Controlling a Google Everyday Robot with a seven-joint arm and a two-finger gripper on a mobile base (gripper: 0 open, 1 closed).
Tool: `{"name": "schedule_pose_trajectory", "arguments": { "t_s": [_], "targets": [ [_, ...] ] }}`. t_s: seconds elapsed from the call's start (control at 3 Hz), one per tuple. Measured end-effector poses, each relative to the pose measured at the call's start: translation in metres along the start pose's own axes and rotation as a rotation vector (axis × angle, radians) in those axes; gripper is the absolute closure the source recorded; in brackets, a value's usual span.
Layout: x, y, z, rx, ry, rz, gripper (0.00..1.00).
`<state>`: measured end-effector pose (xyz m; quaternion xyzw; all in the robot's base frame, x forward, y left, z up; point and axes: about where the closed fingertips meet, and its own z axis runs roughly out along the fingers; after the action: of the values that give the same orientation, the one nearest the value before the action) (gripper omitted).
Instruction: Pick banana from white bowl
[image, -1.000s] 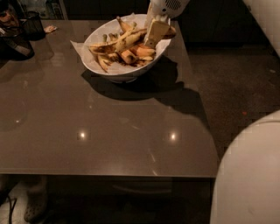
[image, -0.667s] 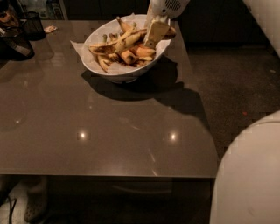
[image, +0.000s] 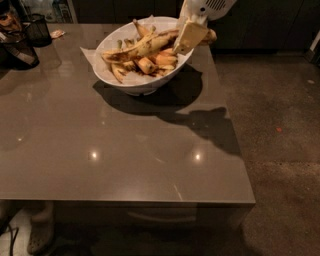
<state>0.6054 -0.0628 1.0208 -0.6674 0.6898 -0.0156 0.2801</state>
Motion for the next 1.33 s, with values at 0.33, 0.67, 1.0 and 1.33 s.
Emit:
{"name": "schedule_pose_trajectory", "arguments": {
  "t_s": [0.33,0.67,1.0,1.33],
  "targets": [
    [0.005,0.025,-0.015,0.024,0.011,0.066,1.00],
    [0.009,0.050,-0.025,0.033,0.018,0.137,1.00],
    [0.003,0.070,-0.039,0.055,0.027,0.174,1.00],
    [0.003,0.072,-0.040,0.056,0.027,0.178,1.00]
  ]
}}
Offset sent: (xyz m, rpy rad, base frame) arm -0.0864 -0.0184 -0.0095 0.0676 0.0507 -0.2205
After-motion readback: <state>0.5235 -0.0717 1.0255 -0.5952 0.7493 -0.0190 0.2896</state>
